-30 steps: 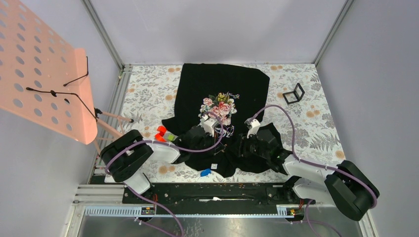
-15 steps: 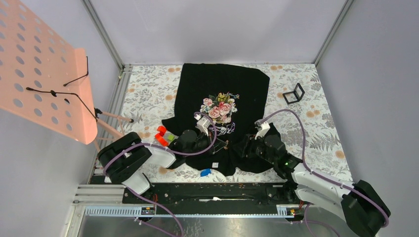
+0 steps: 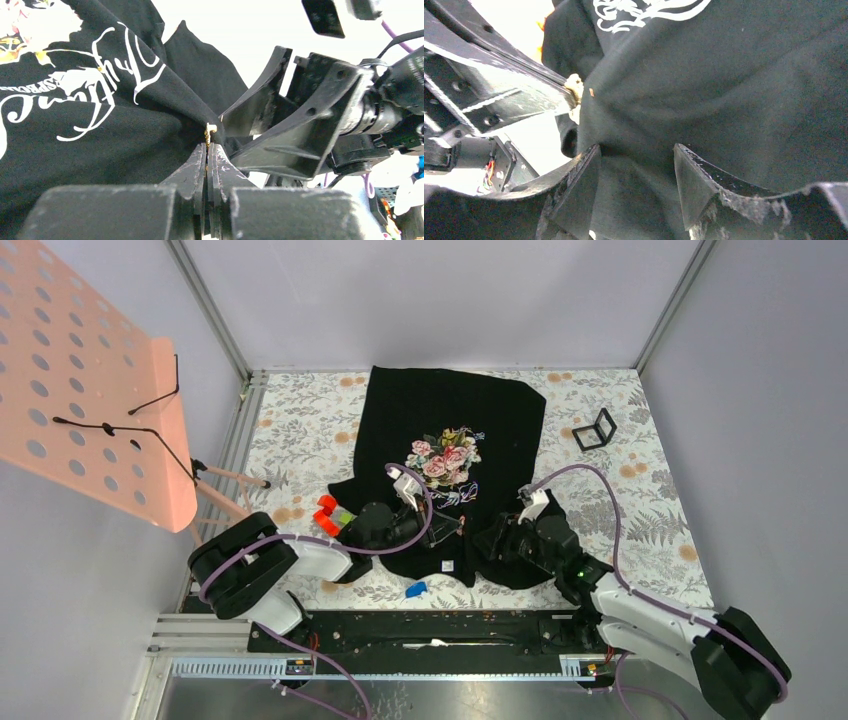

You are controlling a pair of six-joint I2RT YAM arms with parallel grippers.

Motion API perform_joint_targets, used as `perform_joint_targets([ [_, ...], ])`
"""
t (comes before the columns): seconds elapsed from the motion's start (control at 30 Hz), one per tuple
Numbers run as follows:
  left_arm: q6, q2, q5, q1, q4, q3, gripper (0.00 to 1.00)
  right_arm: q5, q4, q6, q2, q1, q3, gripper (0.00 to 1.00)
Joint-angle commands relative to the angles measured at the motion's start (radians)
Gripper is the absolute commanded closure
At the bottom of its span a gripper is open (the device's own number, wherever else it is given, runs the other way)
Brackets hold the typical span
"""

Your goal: Pin the brooch onto the clothing

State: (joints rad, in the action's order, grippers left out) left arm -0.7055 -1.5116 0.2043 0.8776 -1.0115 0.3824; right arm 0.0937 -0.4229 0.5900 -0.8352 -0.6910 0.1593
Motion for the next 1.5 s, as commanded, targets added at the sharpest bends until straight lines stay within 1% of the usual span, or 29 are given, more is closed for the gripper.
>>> perform_joint_targets([
  [0.0, -0.018, 0.04, 0.022, 0.005, -0.129, 0.0, 1.0, 0.066, -0.096, 0.011, -0.089, 0.004, 0.024, 0.39],
  [0.07, -0.018, 0.042, 0.02, 0.006, -0.13, 0.0, 1.0, 0.088, -0.123, 0.013, -0.139, 0.001, 0.034, 0.42],
  [0.17, -0.02, 0.043, 0.009, 0.006, -0.133, -0.003, 1.0, 0.098, -0.149, 0.02, -0.196, -0.004, 0.039, 0.62],
  [0.23, -0.019, 0.045, 0.001, 0.006, -0.134, -0.007, 1.0, 0.098, -0.154, 0.024, -0.22, -0.008, 0.039, 0.7],
  [0.3, -0.02, 0.045, -0.008, 0.006, -0.141, -0.012, 1.0, 0.097, -0.149, 0.026, -0.237, -0.008, 0.039, 0.82],
  [0.37, -0.024, 0.044, -0.017, 0.005, -0.149, -0.016, 1.0, 0.097, -0.141, 0.029, -0.25, -0.009, 0.04, 0.88],
  [0.6, -0.042, 0.048, -0.065, 0.0, -0.174, -0.039, 1.0, 0.097, -0.13, 0.037, -0.269, -0.009, 0.034, 0.94],
  [0.77, -0.056, 0.039, -0.096, -0.006, -0.169, -0.045, 1.0, 0.154, -0.136, 0.028, -0.281, -0.018, 0.044, 0.95],
  [0.87, -0.07, 0.019, -0.096, -0.009, -0.183, -0.046, 1.0, 0.186, -0.137, 0.021, -0.29, -0.031, 0.059, 0.96],
  [0.93, -0.082, 0.004, -0.088, -0.012, -0.203, -0.048, 1.0, 0.182, -0.134, 0.022, -0.284, -0.038, 0.063, 0.93],
  [1.0, -0.095, -0.009, -0.081, -0.015, -0.217, -0.05, 1.0, 0.146, -0.127, 0.028, -0.254, -0.039, 0.058, 0.82],
  [1.13, -0.098, -0.01, -0.073, -0.017, -0.209, -0.052, 1.0, 0.038, -0.042, 0.009, -0.136, -0.038, 0.066, 0.55],
  [1.23, -0.097, -0.001, -0.071, -0.02, -0.197, -0.055, 1.0, -0.051, 0.019, -0.033, -0.031, -0.035, 0.077, 0.44],
  [1.33, -0.098, 0.005, -0.06, -0.022, -0.181, -0.051, 1.0, -0.068, 0.047, -0.092, 0.014, -0.015, 0.09, 0.42],
  [1.47, -0.104, 0.008, -0.033, -0.024, -0.164, -0.042, 1.0, -0.017, 0.008, -0.128, -0.003, 0.028, 0.101, 0.46],
])
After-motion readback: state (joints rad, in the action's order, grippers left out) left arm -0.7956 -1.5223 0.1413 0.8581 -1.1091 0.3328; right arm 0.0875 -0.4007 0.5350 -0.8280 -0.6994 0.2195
